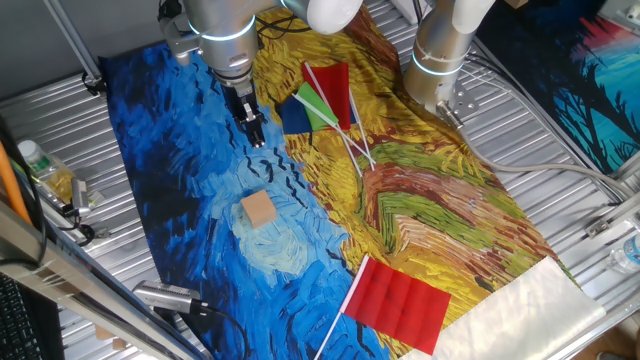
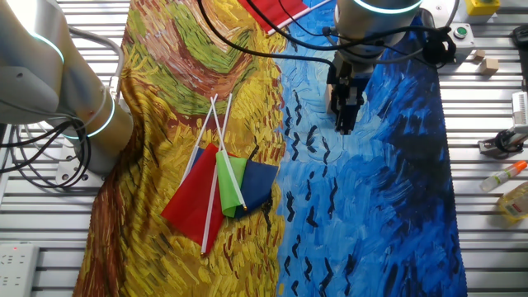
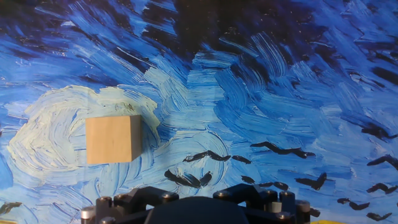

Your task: Approach and touch the side of the small block

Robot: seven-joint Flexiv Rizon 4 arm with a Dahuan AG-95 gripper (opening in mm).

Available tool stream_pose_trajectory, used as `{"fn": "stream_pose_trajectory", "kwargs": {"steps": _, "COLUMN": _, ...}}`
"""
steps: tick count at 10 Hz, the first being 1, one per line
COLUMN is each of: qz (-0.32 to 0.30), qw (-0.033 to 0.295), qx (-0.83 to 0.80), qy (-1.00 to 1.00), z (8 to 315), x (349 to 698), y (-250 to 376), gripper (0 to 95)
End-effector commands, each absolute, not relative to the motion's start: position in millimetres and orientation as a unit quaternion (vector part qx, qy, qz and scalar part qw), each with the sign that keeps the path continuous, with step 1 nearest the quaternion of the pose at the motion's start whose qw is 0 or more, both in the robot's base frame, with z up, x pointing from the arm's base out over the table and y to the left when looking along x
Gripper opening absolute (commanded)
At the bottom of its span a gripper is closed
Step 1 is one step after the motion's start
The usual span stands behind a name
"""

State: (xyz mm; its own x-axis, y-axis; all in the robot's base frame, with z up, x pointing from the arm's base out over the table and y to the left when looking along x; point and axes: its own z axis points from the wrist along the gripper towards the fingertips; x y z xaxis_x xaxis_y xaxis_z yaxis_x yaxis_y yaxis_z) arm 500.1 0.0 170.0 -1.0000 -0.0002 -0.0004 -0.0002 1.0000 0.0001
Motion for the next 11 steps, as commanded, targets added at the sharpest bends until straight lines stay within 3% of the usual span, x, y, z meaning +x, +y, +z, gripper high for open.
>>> {"fn": "stream_pose_trajectory", "kwargs": {"steps": 1, "qz": -0.022, "qw": 0.003, "qx": -0.059, "qy": 0.998, "z": 170.0, "x": 500.0, "y": 0.0, "gripper": 0.0}}
{"fn": "stream_pose_trajectory", "kwargs": {"steps": 11, "qz": -0.023, "qw": 0.002, "qx": -0.058, "qy": 0.998, "z": 170.2, "x": 500.0, "y": 0.1, "gripper": 0.0}}
